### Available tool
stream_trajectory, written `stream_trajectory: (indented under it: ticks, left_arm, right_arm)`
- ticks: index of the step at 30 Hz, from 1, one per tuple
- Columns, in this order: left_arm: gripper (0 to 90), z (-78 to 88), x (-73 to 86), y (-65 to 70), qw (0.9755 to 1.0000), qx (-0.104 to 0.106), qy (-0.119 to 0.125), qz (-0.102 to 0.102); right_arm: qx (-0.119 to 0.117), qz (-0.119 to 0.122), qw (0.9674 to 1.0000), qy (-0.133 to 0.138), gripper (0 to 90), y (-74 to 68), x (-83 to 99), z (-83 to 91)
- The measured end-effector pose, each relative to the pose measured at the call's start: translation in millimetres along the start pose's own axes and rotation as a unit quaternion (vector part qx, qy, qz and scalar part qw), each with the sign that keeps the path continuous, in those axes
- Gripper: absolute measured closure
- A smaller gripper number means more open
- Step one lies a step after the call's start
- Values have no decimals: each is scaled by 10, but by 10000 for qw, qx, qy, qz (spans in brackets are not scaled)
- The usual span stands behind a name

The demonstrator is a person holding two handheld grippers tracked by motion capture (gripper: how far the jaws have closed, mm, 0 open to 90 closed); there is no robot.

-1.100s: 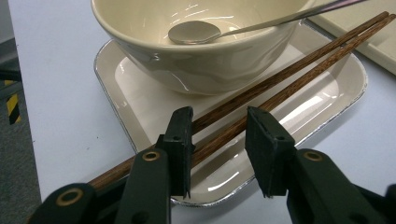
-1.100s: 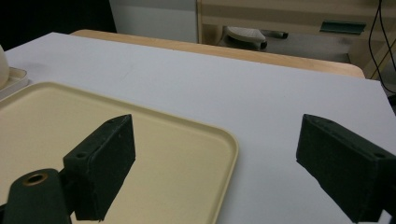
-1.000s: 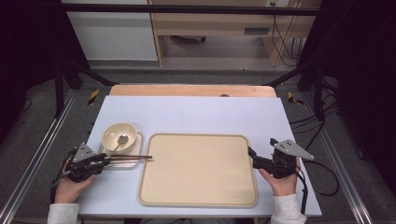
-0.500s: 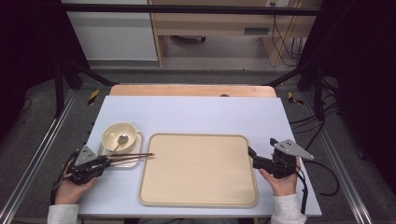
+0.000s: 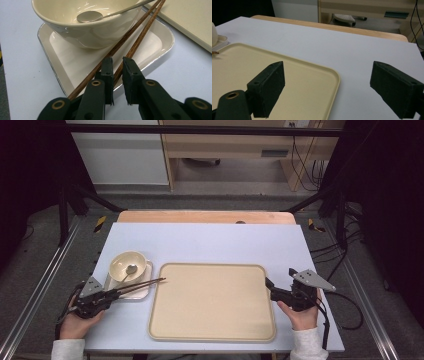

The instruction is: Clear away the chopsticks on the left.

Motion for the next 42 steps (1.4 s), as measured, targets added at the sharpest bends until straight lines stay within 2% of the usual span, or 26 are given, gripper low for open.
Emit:
stream_trajectory:
  ticks: [4,7,11,13,25,34,42]
  left_arm:
    - [791,-14,1,1,10000,52,19,60]
    - [740,-57,2,10,9999,96,51,117]
    - [727,-85,-15,30,9999,143,60,76]
    - [727,-98,-18,36,9998,171,53,122]
    - [804,-82,-28,92,9996,279,7,32]
    - [836,-68,-34,154,9987,495,-14,-77]
    - [847,-67,-27,198,9981,604,-29,-71]
  right_arm:
    - [10,4,10000,-3,128,1,1,-4]
    - [8,5,10000,-3,128,0,1,-4]
    - [-1,-4,10000,2,128,-2,-1,-2]
    - [-4,-6,10000,6,128,-2,-2,-2]
    - [7,8,10000,-8,130,2,4,-6]
    - [-5,-9,10000,-5,129,5,4,-2]
    - [-4,-9,10000,-14,125,10,6,1]
Point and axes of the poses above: each handheld gripper's, and its own axes: z roughly backward along the jaws, x roughly out of its underside, y roughly to its right, the point moved 8 cm from there along -z, roughly forward along the jaws, and after that the axes turned 7 degrees about z, right-handed, at the moved point
